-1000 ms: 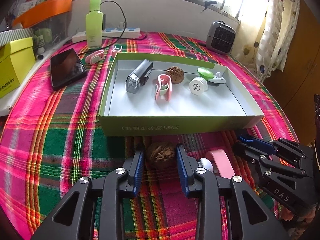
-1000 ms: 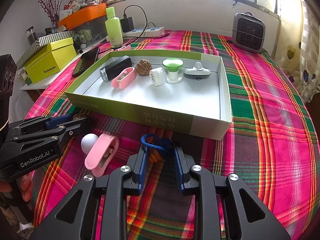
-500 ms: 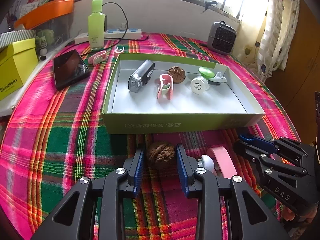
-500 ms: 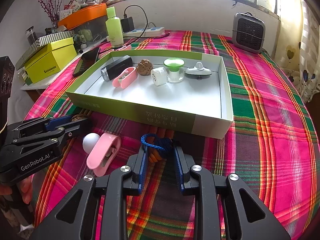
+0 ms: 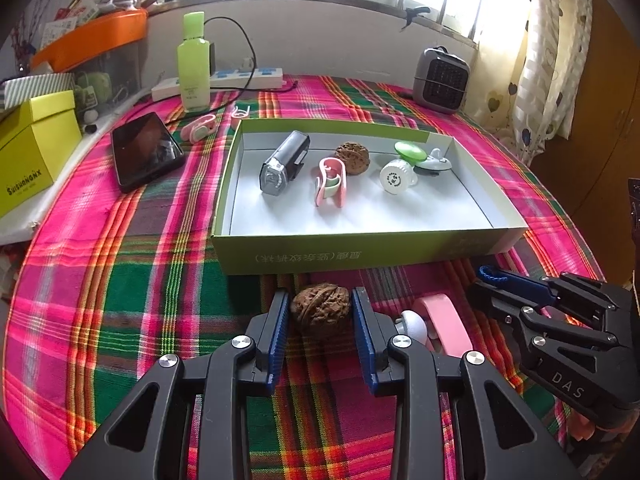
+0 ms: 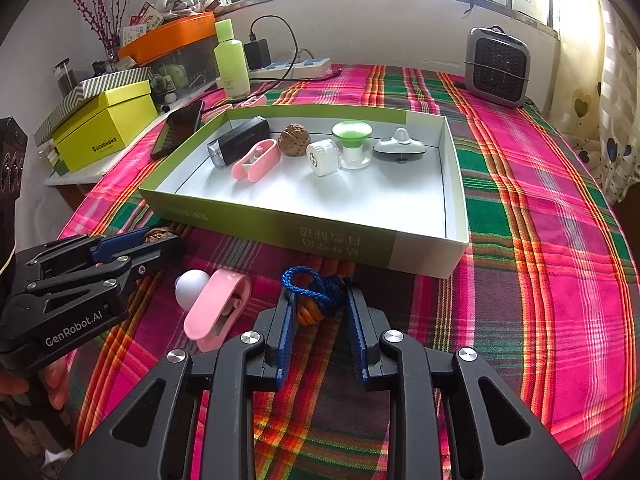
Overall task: Organize objects
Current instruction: 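Lift the walnut with the left tool while the right tool lifts the blue rope toy, then carry the walnut with the left tool while the right tool carries the rope toy into the box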
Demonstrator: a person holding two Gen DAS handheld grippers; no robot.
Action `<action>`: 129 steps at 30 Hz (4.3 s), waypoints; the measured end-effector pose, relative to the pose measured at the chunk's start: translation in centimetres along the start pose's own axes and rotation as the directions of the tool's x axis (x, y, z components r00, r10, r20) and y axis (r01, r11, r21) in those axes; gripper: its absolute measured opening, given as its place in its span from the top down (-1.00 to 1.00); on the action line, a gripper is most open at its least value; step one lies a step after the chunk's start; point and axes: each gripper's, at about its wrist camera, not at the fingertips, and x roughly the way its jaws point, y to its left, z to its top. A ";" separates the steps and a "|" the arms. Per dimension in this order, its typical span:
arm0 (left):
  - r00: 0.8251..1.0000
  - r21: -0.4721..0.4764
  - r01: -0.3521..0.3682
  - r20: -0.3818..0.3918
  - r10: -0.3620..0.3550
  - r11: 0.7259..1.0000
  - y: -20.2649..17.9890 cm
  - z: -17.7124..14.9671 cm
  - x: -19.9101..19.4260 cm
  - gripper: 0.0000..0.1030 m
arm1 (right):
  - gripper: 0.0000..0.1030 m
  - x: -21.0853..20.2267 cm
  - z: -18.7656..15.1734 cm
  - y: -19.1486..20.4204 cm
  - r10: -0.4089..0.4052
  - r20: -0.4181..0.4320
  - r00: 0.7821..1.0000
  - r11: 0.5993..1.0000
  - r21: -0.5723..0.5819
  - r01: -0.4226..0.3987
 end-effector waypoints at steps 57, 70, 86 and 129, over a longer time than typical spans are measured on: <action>0.998 0.037 0.035 0.048 -0.036 0.999 -0.8 1.9 -1.5 0.43 | 0.50 -2.3 1.9 0.9 0.047 0.090 0.995 0.999 -0.004 -0.046; 0.998 0.015 0.037 0.047 -0.038 0.999 -0.1 3.6 -0.6 0.43 | 0.50 -1.2 4.1 0.8 0.052 0.095 0.994 0.998 -0.026 -0.049; 0.999 0.001 0.019 0.026 -0.019 1.000 0.5 5.6 1.8 0.43 | 0.50 1.7 6.3 1.0 0.054 0.064 0.996 0.998 -0.047 -0.051; 0.999 0.013 -0.031 -0.023 0.031 0.999 1.4 6.7 5.2 0.43 | 0.50 6.2 7.6 1.2 0.066 -0.013 0.998 0.995 -0.068 -0.067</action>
